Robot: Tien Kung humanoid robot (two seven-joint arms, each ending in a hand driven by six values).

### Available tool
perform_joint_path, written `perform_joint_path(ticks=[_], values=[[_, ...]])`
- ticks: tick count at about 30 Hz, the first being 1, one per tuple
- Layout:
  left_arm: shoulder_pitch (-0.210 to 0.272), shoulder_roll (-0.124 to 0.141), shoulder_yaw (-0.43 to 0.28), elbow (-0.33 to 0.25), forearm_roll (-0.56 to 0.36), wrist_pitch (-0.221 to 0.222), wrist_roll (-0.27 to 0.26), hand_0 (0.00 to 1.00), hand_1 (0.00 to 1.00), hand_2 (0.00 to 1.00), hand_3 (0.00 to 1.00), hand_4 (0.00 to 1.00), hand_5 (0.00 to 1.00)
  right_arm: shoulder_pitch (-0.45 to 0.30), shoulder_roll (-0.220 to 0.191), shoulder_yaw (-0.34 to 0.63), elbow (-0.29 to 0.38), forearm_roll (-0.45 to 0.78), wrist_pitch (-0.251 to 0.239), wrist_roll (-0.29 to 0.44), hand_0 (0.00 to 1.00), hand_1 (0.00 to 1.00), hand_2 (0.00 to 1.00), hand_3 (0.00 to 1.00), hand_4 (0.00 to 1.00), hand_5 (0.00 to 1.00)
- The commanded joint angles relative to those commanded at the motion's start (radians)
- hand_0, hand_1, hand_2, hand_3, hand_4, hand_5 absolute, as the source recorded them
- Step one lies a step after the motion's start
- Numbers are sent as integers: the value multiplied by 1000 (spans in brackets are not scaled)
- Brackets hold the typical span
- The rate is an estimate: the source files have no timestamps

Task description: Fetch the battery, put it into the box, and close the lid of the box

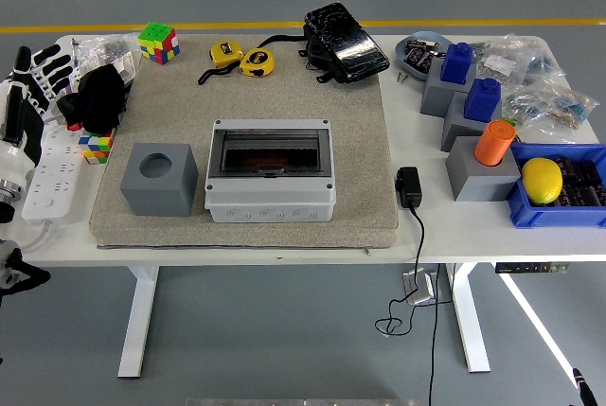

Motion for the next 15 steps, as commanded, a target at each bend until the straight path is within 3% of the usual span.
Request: perform_joint_path(ticks=[15], values=[[0,5,7,-5,15,10,4,858,840,816,815,998,988,-2,-1,-1,0,1,0,-1,819,767,748,792,998,998]])
